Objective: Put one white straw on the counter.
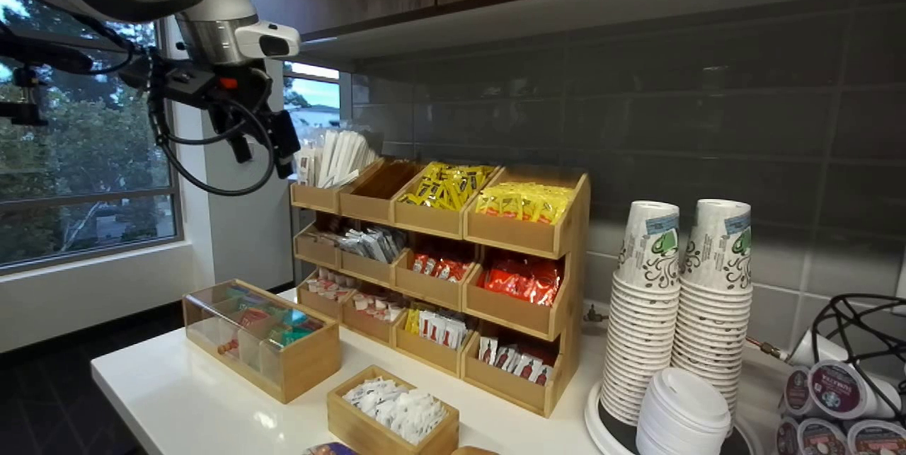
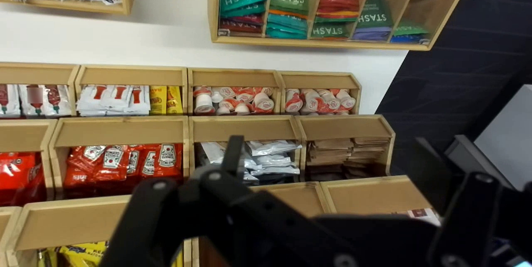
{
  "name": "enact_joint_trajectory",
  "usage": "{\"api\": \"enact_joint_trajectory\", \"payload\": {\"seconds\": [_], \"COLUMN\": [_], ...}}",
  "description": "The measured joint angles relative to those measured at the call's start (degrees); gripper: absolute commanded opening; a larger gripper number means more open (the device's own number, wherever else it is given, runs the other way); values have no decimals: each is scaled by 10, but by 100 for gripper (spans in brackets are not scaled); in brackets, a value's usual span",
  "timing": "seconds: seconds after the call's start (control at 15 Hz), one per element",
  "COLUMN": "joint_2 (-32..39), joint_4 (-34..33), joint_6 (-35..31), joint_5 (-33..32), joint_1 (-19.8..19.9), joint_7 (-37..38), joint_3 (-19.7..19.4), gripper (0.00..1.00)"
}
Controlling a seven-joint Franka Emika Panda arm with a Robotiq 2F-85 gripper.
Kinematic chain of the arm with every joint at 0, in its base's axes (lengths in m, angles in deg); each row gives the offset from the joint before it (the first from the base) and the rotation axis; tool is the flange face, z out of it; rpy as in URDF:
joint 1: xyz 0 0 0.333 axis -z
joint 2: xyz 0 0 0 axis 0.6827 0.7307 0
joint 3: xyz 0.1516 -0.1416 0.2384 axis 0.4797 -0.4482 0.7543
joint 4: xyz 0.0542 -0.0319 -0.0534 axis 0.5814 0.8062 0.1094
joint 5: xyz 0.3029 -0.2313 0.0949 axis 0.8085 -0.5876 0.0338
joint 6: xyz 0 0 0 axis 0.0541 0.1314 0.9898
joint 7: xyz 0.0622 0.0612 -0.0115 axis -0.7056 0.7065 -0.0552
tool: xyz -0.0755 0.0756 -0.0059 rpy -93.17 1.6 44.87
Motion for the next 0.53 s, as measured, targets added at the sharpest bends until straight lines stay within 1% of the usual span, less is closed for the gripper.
{"api": "enact_joint_trajectory", "payload": {"seconds": [0.27, 0.53], "joint_2": [50, 101], "joint_4": [-14, -50], "joint_6": [-48, -67], "joint_5": [11, 60], "joint_1": [-13, -25], "joint_7": [-21, -76], "joint_3": [0, -2], "gripper": [100, 100]}}
